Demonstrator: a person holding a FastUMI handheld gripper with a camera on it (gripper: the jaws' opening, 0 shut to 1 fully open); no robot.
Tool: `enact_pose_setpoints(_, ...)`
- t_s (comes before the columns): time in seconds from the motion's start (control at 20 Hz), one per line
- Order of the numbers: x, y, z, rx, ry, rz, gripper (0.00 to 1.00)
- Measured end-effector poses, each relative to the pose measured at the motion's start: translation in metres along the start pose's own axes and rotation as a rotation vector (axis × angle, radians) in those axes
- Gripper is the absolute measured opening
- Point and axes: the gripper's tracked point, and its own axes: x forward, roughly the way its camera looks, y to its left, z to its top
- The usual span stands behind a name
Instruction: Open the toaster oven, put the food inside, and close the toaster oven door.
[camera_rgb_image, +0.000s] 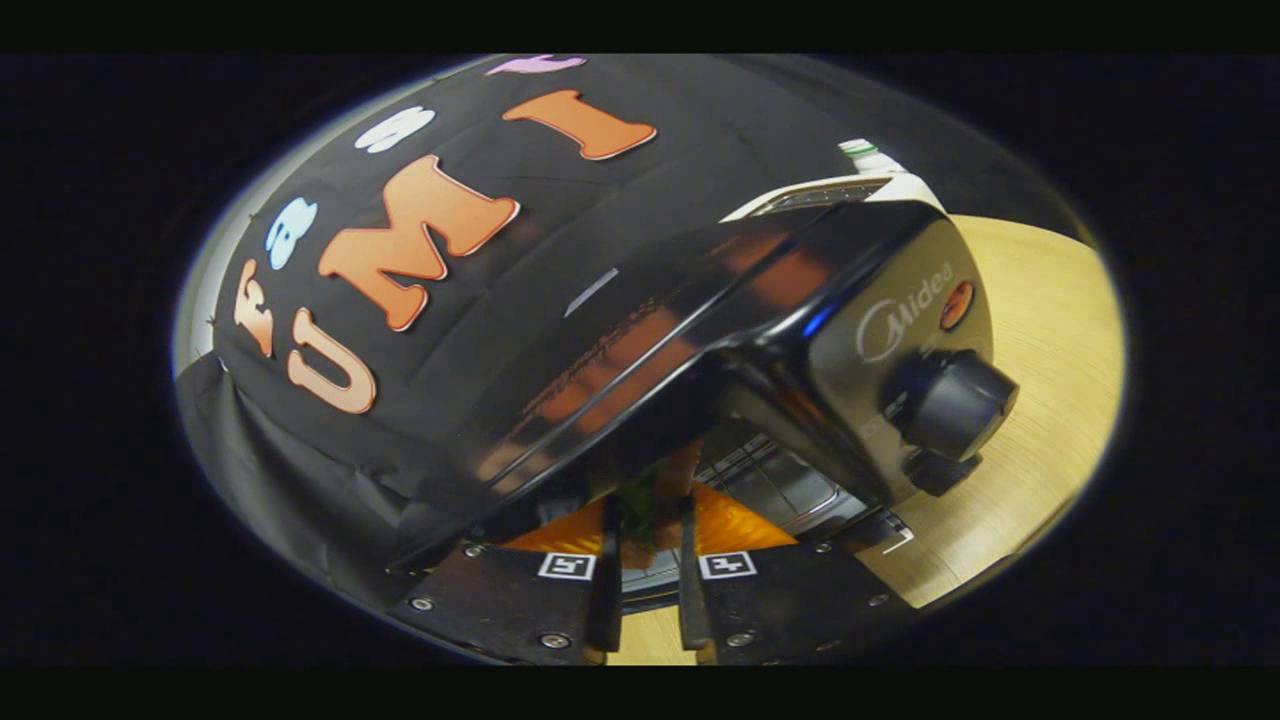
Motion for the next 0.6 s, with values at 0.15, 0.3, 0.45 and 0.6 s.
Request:
enact_pose_setpoints(0.15, -0.001, -0.001, -0.002, -0.001, 0.019, -0.026, 0.37)
enact_pose_setpoints(0.3, -0.012, -0.016, -0.005, -0.047, 0.079, -0.062, 0.63)
enact_pose_setpoints(0.45, -0.038, -0.016, 0.001, -0.127, 0.089, -0.054, 0.8)
enact_pose_setpoints(0.6, -0.066, -0.019, -0.009, -0.225, 0.157, -0.033, 0.84)
